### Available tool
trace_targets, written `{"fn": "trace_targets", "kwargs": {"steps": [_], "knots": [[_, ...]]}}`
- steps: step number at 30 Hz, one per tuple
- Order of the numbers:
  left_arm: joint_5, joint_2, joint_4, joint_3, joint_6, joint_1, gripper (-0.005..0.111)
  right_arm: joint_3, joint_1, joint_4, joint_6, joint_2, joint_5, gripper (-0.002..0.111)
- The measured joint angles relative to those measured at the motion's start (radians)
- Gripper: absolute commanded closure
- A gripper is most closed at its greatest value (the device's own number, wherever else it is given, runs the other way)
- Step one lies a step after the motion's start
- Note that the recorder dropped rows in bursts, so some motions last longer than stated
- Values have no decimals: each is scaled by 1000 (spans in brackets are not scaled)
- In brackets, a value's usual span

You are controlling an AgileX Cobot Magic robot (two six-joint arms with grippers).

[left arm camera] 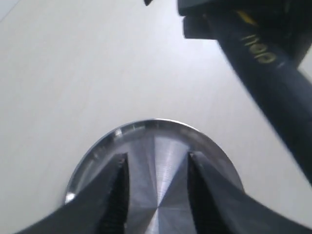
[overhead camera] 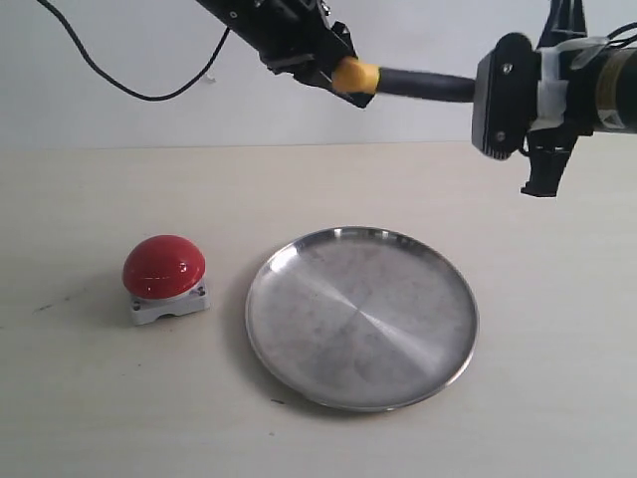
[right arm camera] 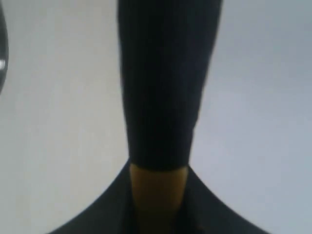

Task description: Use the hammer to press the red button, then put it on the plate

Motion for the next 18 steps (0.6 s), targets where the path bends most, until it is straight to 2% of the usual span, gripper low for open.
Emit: {"fn": "trace_targets", "kwargs": {"steps": [5, 11, 15, 18], "knots": [[0, 0, -82, 0, -4, 38, 107, 73, 0, 33, 184, -72, 13, 108], [0, 0, -236, 0, -4, 107, 107, 116, 0, 37, 318, -83, 26, 108], [-2, 0, -265, 0, -4, 135, 107, 116, 0, 17, 335, -83, 20, 108], [-2, 0, -269, 0, -4, 135, 107, 116, 0, -149, 309, -83, 7, 108]]}}
